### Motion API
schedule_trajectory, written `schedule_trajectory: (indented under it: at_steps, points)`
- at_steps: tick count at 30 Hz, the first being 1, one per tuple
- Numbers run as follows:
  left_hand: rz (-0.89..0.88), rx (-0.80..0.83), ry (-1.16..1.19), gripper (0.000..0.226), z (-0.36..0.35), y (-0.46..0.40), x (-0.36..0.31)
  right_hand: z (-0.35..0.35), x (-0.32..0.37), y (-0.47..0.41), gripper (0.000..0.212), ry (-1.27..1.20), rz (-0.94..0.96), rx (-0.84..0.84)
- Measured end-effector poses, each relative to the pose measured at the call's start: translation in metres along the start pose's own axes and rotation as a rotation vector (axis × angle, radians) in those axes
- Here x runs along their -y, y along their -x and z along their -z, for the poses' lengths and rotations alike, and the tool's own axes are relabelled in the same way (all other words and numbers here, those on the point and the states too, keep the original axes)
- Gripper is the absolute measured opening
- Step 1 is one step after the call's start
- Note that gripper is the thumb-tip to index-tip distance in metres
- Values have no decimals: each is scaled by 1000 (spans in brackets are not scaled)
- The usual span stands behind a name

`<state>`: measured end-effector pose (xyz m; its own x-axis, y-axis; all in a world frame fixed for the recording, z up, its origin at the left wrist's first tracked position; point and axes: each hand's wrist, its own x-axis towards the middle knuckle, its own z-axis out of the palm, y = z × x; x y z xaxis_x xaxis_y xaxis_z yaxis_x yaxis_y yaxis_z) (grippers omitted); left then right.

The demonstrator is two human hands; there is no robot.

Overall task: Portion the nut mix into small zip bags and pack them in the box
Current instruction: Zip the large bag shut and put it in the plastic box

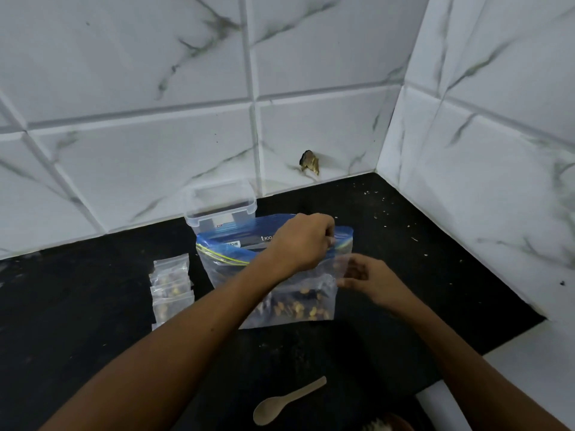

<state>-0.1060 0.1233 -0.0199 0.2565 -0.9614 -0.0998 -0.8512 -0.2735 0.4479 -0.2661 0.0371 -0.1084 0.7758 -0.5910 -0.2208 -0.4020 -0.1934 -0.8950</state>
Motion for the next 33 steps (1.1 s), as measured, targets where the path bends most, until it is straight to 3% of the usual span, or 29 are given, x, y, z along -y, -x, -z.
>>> schedule_trajectory:
  at_steps: [4,8,16,23,29,33]
  points:
    - [-59,-47,-57,8,-4,7,-4,-13,-11,-9,7,71,37,-173]
    - [-126,-112,-187,25,-5,11,-9,-17,-9,-11,7,105,73,-226]
    - [-103,-296,-275,22,-16,6,-19,-24,-8,-10,7,215,99,-238]
    - [-221,-421,-225,20,5,14,-28,-28,-22,-6,8,248,111,-286]
    - [-190,-250,-146,15,30,10,-22,-21,-14,-8,6,311,141,-292]
    - [-114,-64,-255,58,41,9,-2,-16,-13,-8,12,315,127,-252]
